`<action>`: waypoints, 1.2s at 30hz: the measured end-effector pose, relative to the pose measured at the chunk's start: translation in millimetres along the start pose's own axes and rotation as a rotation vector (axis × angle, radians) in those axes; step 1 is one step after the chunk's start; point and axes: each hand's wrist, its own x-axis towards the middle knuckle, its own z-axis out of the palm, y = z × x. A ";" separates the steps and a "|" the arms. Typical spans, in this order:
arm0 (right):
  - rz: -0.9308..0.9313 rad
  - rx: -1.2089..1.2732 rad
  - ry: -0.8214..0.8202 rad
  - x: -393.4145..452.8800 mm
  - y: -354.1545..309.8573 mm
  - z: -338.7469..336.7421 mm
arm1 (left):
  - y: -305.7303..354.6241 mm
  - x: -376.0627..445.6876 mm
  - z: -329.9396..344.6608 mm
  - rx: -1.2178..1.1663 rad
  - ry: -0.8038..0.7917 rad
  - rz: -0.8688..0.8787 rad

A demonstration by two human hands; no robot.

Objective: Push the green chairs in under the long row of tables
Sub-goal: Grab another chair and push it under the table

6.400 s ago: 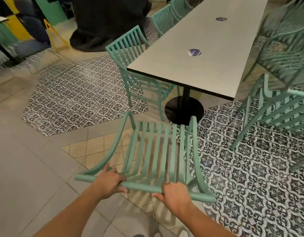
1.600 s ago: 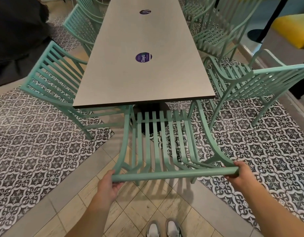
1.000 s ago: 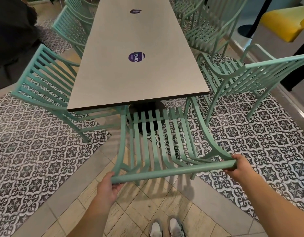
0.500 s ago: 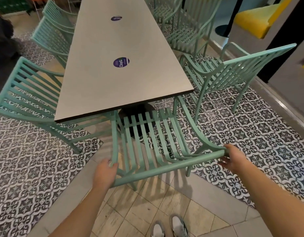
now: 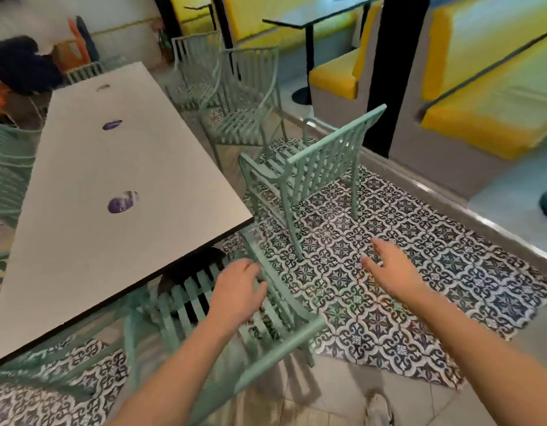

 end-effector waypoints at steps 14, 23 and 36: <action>-0.237 -0.248 0.027 201.7 93.6 -149.0 | 193.8 268.6 -13.9 0.167 -0.009 0.077; -0.390 -0.357 -0.043 374.3 86.8 -174.9 | 194.8 441.4 11.4 0.123 -0.024 -0.047; -0.638 -0.582 -0.242 617.9 61.3 -177.8 | 153.5 594.1 29.1 0.147 -0.306 -0.217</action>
